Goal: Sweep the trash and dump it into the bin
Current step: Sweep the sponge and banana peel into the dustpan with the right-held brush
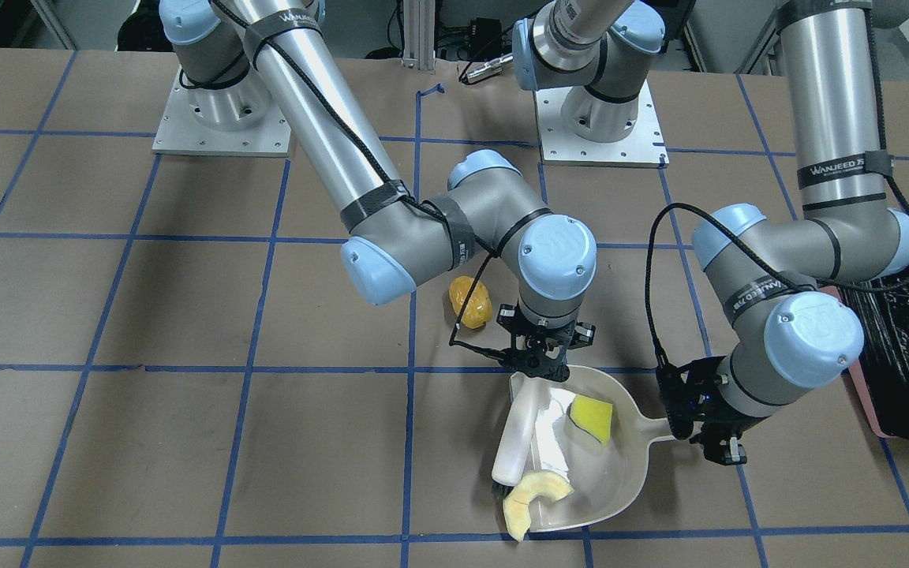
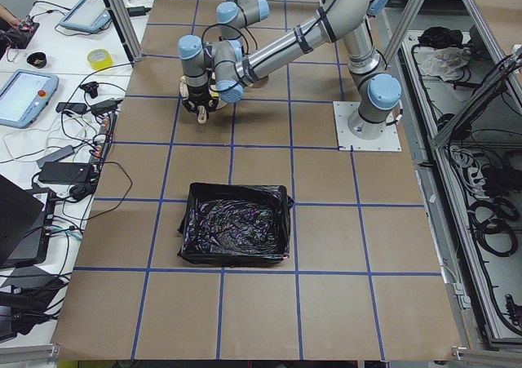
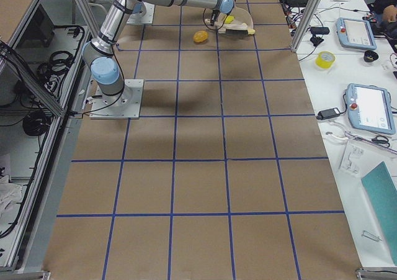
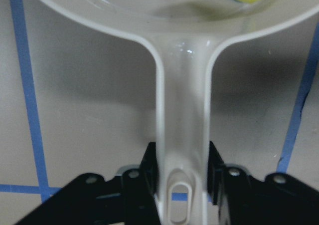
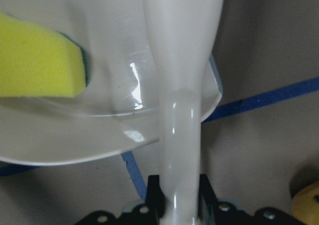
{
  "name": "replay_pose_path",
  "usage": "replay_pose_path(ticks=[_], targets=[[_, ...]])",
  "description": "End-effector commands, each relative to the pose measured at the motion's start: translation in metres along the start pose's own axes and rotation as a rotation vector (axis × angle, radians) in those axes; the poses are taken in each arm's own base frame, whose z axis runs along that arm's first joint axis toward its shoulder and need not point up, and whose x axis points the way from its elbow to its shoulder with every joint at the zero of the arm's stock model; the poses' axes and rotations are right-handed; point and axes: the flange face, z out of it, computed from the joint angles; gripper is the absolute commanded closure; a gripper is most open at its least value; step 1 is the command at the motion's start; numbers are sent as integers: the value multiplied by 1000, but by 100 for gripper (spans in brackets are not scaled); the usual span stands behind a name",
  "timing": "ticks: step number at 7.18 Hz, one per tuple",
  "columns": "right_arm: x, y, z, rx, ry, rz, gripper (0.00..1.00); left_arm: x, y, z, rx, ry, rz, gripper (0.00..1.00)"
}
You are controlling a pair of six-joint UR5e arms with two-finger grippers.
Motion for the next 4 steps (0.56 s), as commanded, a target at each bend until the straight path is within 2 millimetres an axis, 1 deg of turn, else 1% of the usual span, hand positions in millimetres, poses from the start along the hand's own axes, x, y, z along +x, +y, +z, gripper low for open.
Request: replay_pose_path(ticks=[1,2,3,4], targets=[[-20,29,-6,5,-7,10,100,0,0,0,1,0,0,91],[-26,42,-11,6,-14,18,100,0,0,0,2,0,1,91],[-27,61,-28,-9,-8,17,100,0,0,0,2,0,1,91],[-24,72,-48,-17,-7,17,100,0,0,0,0,0,3,91]])
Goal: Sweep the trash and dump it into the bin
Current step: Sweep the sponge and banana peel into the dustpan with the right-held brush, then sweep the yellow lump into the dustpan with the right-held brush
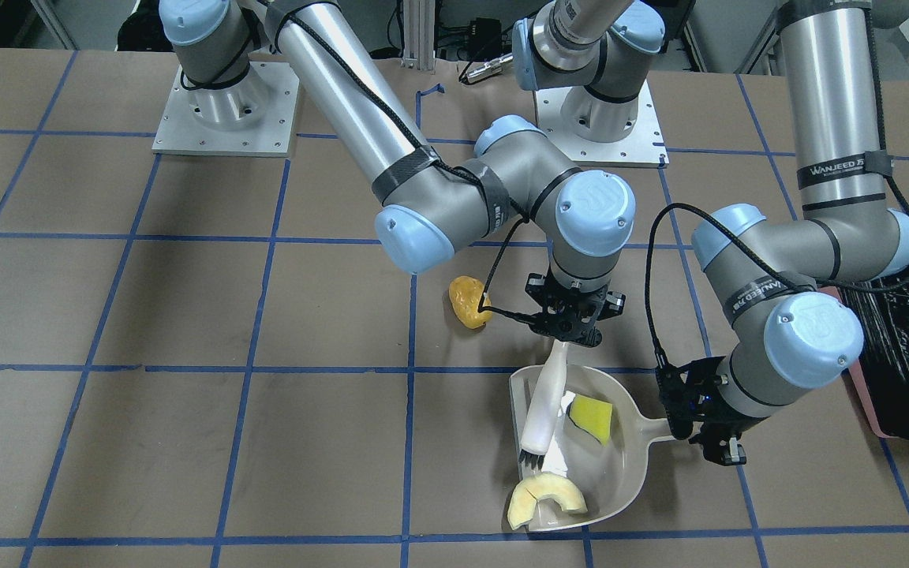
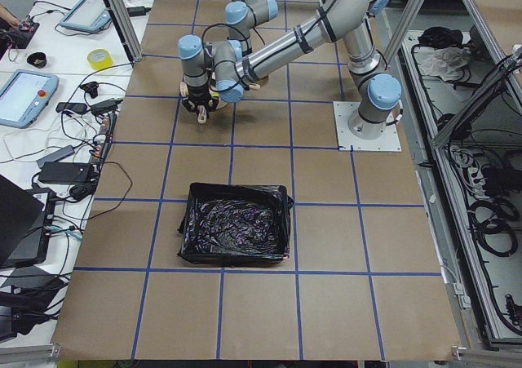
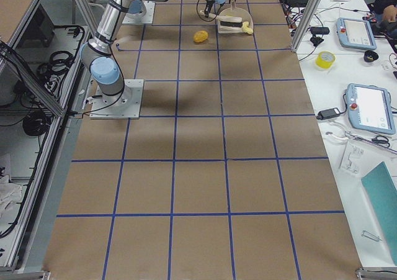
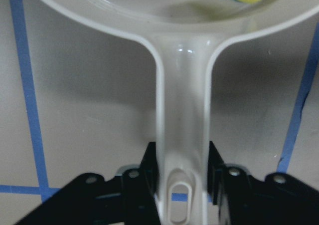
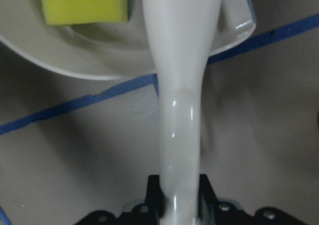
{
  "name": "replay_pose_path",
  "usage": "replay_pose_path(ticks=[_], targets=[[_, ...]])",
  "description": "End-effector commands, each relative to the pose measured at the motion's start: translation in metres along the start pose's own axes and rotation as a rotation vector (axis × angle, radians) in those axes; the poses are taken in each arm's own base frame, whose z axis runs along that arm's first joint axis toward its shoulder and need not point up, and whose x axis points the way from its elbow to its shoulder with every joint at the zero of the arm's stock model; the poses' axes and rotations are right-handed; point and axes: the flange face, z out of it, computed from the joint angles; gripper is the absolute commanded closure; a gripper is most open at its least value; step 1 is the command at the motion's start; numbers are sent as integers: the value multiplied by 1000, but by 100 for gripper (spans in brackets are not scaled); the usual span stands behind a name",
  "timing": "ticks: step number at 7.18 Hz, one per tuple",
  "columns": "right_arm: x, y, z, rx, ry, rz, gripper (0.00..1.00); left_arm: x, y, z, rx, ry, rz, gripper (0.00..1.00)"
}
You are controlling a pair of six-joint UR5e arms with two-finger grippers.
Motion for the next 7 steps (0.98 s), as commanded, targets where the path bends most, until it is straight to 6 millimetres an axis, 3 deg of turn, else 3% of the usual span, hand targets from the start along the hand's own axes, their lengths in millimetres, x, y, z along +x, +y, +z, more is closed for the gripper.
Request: replay_pose_path(ticks=[1,3,4,5,7], targets=[[10,18,-24,-27,52,-6,100,0,0,-2,3,-3,-1,92],[42,-10,-47,-25,153,-62,100,4,1,-16,-2,-18,22,94],[58,-30,-62,-42,151,-27,100,16,3,-14,-6,-3,54,94],[81,-44,-90,-71,169,-50,100,35,6,-12,-6,16,69,94],[121,-42,-131,-143,239,-61,100,70,15,-12,-1,44,93,94]])
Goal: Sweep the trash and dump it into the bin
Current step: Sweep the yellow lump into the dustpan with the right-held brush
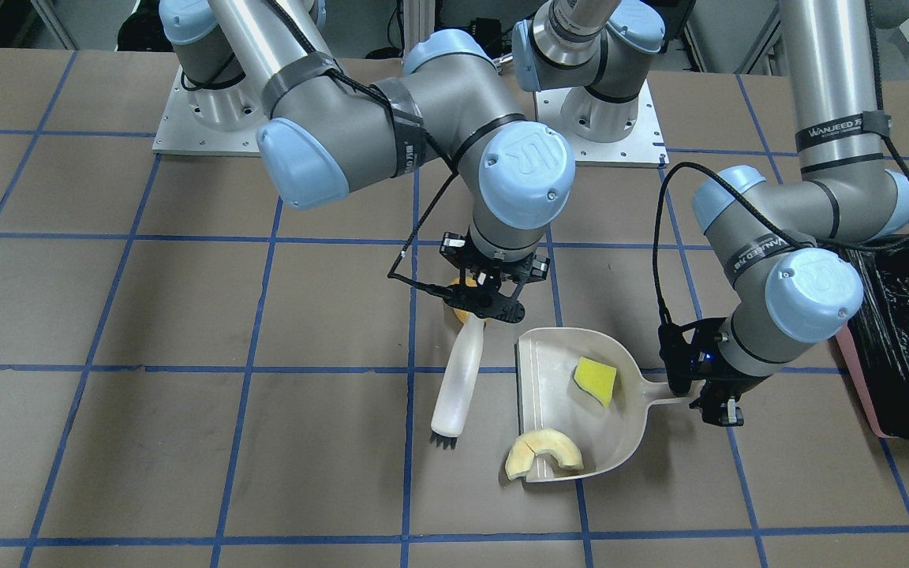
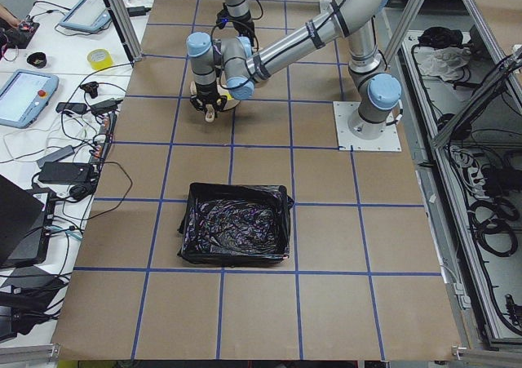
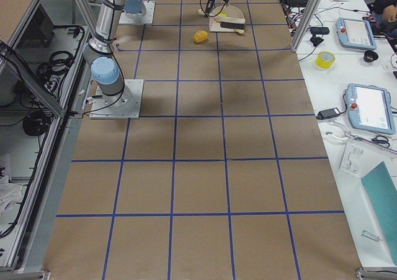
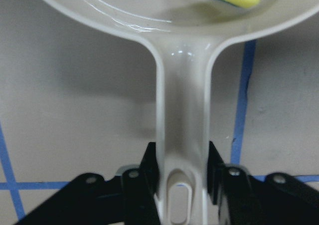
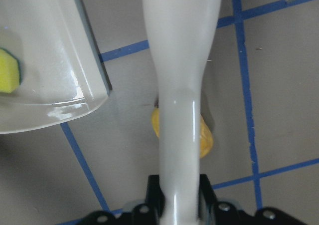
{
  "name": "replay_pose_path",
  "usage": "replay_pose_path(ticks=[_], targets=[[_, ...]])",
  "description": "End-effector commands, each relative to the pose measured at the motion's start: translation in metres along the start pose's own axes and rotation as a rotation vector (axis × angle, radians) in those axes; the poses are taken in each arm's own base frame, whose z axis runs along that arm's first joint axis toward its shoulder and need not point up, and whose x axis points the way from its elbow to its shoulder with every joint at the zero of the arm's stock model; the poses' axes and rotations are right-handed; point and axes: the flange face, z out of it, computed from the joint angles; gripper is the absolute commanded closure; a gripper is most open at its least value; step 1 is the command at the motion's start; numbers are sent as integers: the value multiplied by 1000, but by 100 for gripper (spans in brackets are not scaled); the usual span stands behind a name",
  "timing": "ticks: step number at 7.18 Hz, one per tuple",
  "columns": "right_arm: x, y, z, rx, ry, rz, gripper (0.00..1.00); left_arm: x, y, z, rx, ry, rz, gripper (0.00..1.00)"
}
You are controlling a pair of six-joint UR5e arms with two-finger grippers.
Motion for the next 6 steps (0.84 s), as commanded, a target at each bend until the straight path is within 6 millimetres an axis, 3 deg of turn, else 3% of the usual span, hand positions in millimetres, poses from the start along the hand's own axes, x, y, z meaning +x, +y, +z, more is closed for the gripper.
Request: replay_pose_path(ticks=[1,3,5,6], targets=[[42,16,-9,-71,63,-39,100,42,15,0,6,30,7,94],[66,36,28,-86,66,-30,100,89,12,9,19,60,-22,94],[93,66,60,-82,40,-28,100,111,5,1,18,62,-31,93],[97,79,83,-63,29,-8,100,121,3,8,23,76,-34,92]])
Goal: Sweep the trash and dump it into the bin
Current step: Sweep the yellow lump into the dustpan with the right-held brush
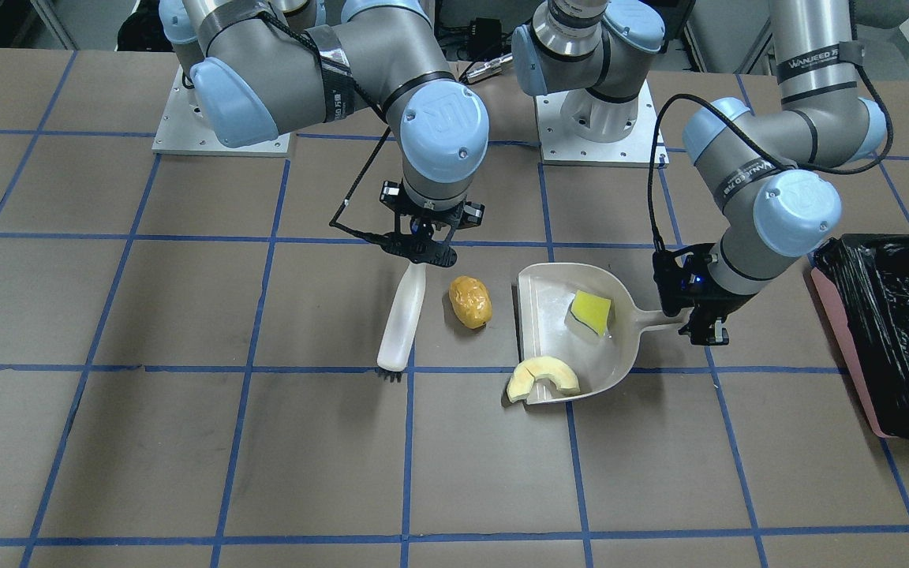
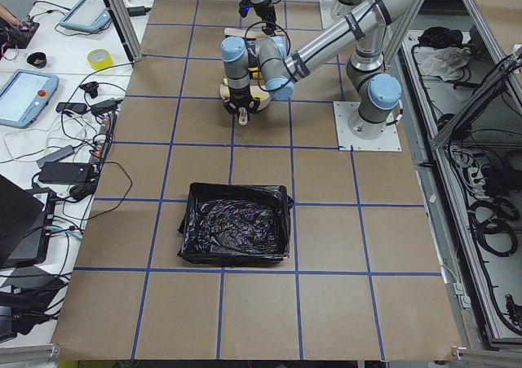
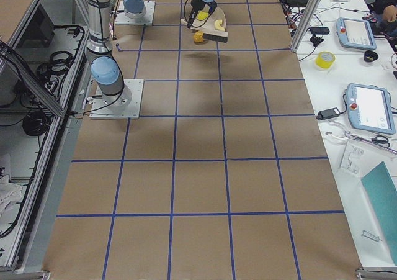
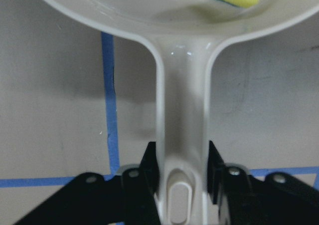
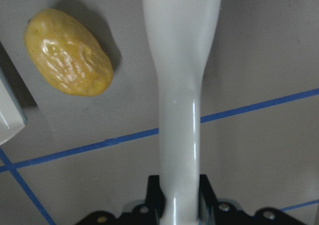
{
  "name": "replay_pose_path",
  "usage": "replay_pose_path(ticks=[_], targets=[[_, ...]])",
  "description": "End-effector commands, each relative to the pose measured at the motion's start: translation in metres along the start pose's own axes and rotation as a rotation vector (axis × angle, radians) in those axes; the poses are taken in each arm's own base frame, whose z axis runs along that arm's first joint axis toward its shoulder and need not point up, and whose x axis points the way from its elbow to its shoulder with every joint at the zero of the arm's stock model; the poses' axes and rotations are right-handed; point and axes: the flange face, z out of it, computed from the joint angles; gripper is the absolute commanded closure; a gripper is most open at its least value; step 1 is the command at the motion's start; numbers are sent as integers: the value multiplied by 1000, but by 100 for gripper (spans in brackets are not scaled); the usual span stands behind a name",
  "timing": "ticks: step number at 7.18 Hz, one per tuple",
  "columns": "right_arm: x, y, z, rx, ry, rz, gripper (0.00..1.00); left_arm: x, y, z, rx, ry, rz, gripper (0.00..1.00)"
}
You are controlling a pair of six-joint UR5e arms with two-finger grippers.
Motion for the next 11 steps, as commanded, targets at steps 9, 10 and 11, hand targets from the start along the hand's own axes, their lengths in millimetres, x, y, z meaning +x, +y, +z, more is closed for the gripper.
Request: replay_pose_path(ticks=[9,10,11], targets=[[-50,50,97,99,-50,46,100,12,-6,1,-46,-2,-15,92],[-53,50,93,110,-64,43,100,12,-5,0,-46,-4,-13,92],[-64,47,90,111,-113,70,100,12,-6,1,-46,-2,-13,92]])
